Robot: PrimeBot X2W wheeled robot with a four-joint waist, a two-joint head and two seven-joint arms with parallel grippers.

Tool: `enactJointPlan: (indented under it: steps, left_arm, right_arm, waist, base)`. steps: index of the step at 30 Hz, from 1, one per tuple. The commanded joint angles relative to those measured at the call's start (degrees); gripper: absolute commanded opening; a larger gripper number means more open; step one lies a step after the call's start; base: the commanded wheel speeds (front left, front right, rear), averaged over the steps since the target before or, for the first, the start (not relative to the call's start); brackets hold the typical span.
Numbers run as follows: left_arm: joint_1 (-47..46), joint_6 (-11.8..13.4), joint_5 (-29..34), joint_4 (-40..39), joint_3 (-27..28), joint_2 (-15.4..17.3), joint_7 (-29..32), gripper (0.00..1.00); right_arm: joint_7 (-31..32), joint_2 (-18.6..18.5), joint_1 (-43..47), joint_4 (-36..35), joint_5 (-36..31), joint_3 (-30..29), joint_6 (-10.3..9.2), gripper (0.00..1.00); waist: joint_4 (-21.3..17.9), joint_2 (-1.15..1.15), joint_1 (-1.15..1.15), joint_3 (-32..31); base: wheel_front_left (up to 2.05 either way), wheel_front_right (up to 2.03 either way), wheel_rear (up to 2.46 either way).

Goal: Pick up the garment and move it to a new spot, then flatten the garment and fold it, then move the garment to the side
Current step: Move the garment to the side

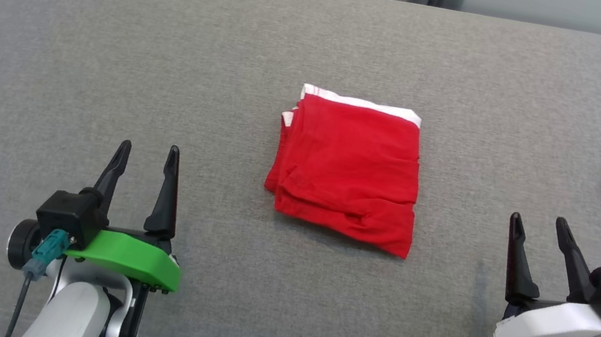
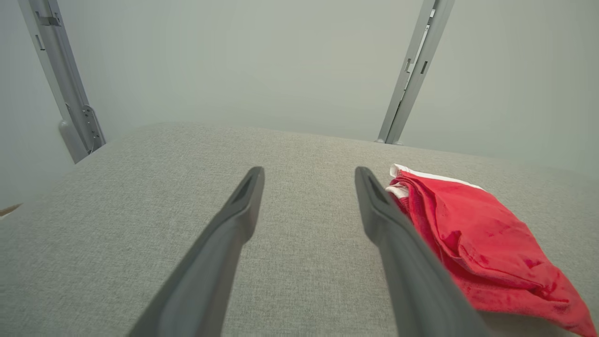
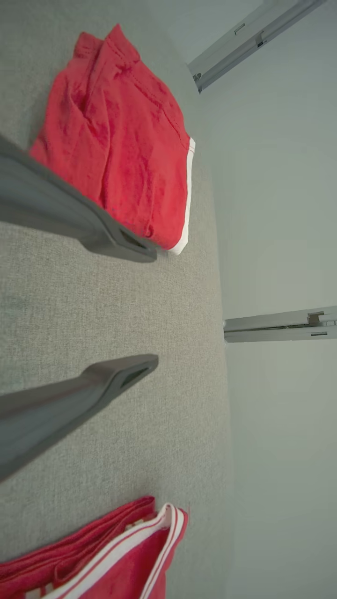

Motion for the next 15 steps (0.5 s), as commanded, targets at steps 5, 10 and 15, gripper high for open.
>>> enactJointPlan:
  steps: [5, 10, 15]
  left_arm:
    - [-0.9, -0.8, 0.5, 0.4, -0.4, -1.1, -0.2, 1.0]
    - [-1.1, -1.5, 0.8, 0.9, -0.7, -2.4, -0.2, 1.0]
    - [-1.8, -2.5, 1.2, 1.6, -0.8, -3.3, -0.2, 1.0]
  right_arm:
    - [2.0, -2.3, -2.7, 4.7, 2.2, 3.0, -0.01, 1.0]
    - [2.6, -3.7, -7.2, 12.0, 4.7, 6.9, -0.01, 1.0]
    - [2.8, -4.2, -12.4, 19.5, 8.0, 11.2, -0.01, 1.0]
  waist:
    - [3.9, 0.0, 0.0, 0.7]
    - [7.1, 0.0, 0.0, 1.9]
    - [9.7, 0.0, 0.0, 3.1]
  base:
    - [0.0, 0.0, 0.0]
    - [0.0, 0.0, 0.0]
    - [0.0, 0.0, 0.0]
